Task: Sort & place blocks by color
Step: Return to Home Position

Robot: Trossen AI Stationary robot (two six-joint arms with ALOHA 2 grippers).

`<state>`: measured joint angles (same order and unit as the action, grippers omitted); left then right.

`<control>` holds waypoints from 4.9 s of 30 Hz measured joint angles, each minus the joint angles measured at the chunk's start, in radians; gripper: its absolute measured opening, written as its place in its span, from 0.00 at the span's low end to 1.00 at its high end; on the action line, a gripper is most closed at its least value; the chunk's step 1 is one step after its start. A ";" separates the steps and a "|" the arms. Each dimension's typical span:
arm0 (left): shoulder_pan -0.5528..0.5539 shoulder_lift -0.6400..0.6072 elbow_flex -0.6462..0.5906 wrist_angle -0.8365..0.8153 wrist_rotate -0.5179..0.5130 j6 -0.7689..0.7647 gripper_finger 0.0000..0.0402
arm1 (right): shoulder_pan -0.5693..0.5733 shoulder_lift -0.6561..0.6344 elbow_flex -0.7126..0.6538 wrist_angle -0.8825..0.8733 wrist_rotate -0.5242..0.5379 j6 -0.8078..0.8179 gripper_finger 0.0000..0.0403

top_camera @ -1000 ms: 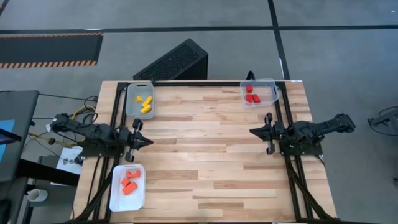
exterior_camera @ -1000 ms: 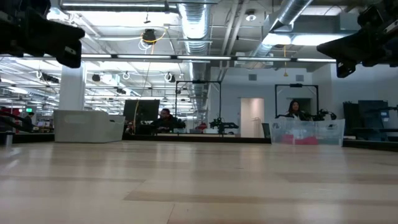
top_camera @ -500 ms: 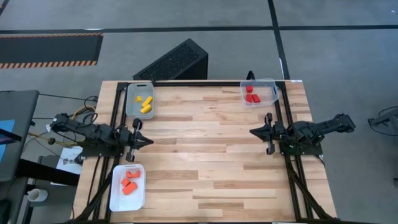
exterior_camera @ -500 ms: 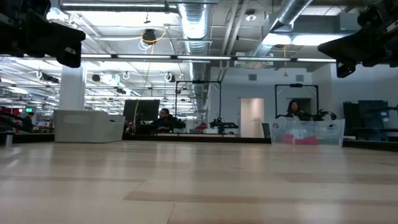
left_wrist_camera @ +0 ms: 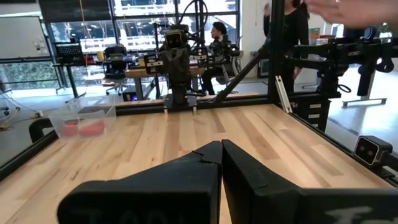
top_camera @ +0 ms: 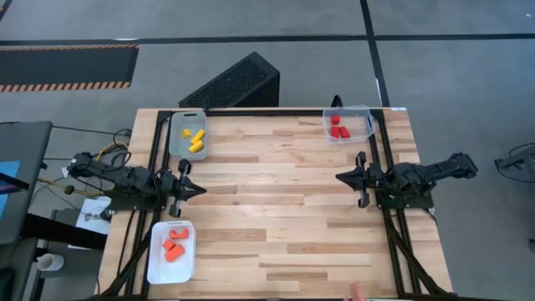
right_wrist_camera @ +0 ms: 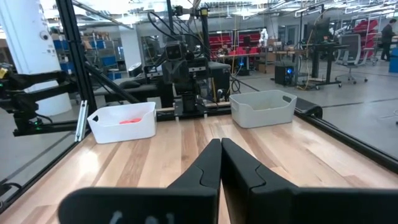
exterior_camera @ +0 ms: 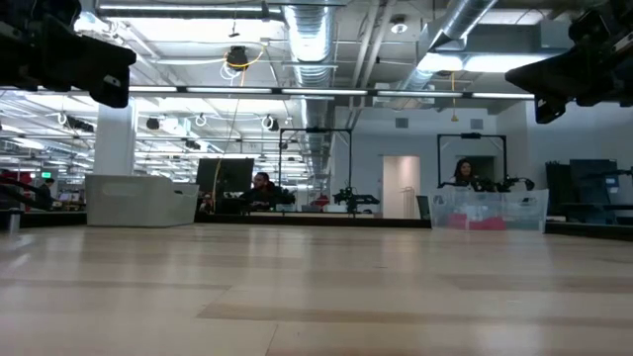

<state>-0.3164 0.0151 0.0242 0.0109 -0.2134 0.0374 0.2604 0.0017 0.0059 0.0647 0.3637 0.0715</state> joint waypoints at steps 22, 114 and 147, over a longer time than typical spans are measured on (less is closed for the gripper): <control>0.000 0.000 0.001 0.000 0.000 0.004 0.00 | 0.000 0.000 0.000 0.000 0.000 0.000 0.07; 0.000 0.000 0.001 0.001 0.000 0.004 0.00 | 0.000 0.000 0.000 0.000 0.000 0.000 0.08; 0.000 0.000 0.002 0.001 0.000 0.005 0.00 | 0.000 0.000 0.000 0.000 0.000 0.000 0.08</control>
<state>-0.3161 0.0150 0.0257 0.0116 -0.2131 0.0425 0.2604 0.0017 0.0059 0.0647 0.3641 0.0715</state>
